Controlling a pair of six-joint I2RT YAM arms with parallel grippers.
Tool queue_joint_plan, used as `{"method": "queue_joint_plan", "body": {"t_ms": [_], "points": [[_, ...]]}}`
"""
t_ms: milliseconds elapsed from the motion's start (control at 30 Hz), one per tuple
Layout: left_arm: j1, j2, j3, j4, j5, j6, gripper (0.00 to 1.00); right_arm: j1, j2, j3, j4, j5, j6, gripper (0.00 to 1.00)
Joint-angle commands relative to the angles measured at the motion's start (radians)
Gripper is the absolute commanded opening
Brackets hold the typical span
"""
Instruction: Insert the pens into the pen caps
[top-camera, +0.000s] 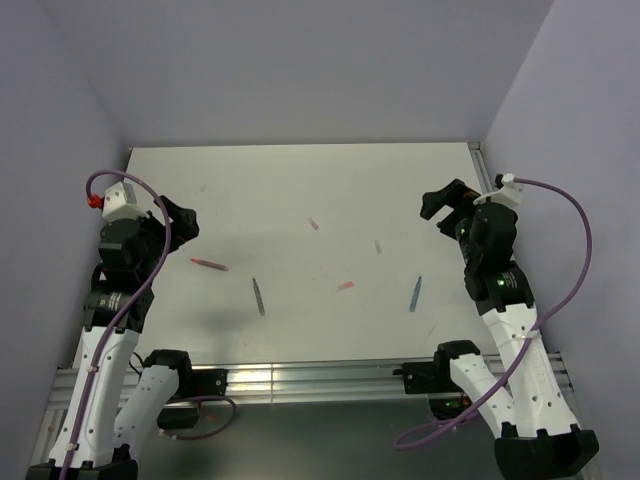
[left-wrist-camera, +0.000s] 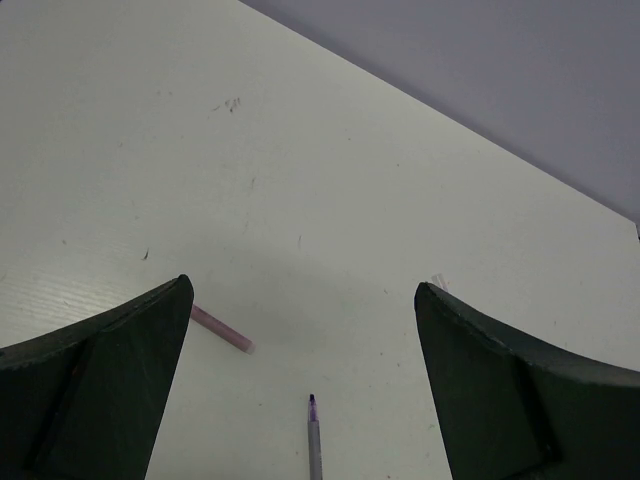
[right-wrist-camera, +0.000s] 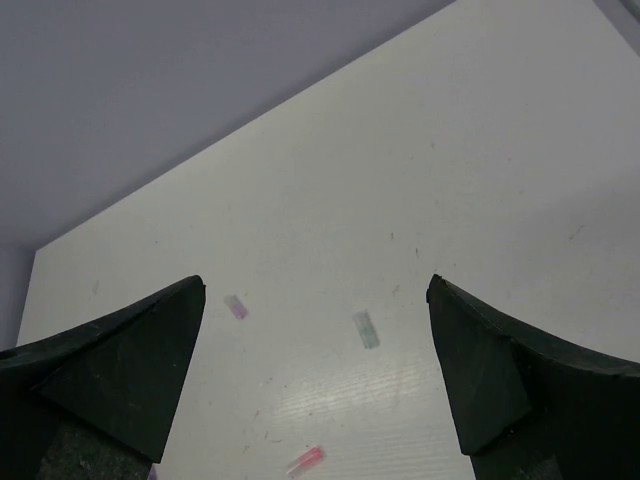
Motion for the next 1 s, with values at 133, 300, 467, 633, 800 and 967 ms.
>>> {"method": "queue_joint_plan", "body": {"t_ms": [133,300,467,633,800,967], "points": [[0.005,0.0,0.005,0.02,-0.014,-0.005,1.0,-0.001,-0.025,0.002,0.017,0.019,-0.015,1.0],[0.005,0.0,0.005,0.022,-0.011,-0.007,1.0,-0.001,-0.011,0.006,0.008,0.008,-0.018,1.0],[0.005,0.0,0.007,0.02,-0.016,-0.007,1.0,-0.003,0.032,0.018,-0.035,-0.001,-0.022,1.0],[0.005,0.003,0.005,0.02,-0.017,-0.008,1.0,0.014,0.096,0.02,-0.079,-0.029,-0.009,0.98],[0.005,0.012,0.005,0.02,-0.014,-0.012,1.0,0.042,0.159,-0.023,-0.115,0.038,0.034,0.92],[0.005,0.02,0.007,0.019,-0.01,-0.016,0.99,0.042,0.184,-0.109,-0.136,0.062,0.07,0.84]]}}
